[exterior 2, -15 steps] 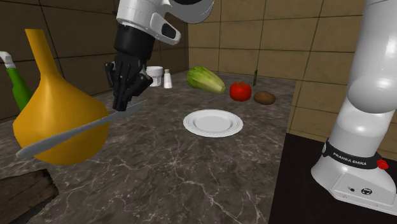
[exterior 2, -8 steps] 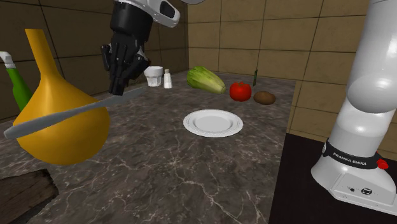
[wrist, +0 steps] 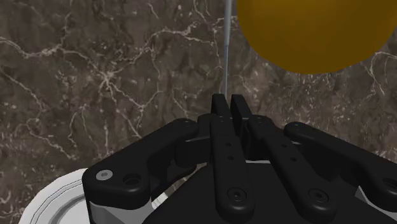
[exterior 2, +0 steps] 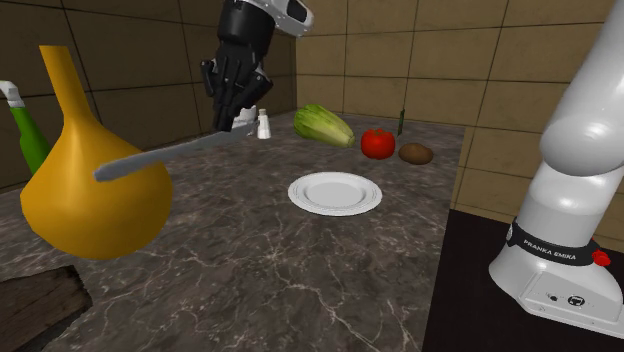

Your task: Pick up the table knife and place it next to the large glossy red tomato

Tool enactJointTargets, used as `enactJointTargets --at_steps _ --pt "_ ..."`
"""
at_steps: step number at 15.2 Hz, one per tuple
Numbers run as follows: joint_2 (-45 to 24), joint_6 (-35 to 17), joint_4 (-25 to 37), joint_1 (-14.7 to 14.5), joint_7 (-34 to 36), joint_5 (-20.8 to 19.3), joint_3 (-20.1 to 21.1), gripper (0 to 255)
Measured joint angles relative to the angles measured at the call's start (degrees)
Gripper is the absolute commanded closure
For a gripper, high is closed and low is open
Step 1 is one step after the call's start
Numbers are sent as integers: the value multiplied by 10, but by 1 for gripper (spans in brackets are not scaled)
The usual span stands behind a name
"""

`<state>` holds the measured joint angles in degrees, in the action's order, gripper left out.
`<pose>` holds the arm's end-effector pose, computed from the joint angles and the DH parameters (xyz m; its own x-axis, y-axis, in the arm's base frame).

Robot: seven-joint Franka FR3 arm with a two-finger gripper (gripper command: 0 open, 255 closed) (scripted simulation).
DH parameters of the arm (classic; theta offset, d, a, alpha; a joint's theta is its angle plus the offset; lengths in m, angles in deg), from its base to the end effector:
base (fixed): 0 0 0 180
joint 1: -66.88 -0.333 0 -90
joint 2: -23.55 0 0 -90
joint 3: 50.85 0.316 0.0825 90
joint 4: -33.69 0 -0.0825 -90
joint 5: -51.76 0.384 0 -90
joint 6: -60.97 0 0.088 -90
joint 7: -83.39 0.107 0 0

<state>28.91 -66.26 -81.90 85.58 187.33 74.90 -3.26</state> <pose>0.4820 0.2927 0.5075 0.0895 -0.9333 -0.3477 -0.9873 -0.0370 -0.1548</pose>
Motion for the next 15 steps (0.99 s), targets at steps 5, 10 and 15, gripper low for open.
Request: enactJointTargets --at_steps 5,10,15 --pt "71 40 -52 16 -107 71 -65 255" --pt "115 73 -92 28 -187 99 -124 255" --pt "142 109 -118 47 -262 104 -183 255"
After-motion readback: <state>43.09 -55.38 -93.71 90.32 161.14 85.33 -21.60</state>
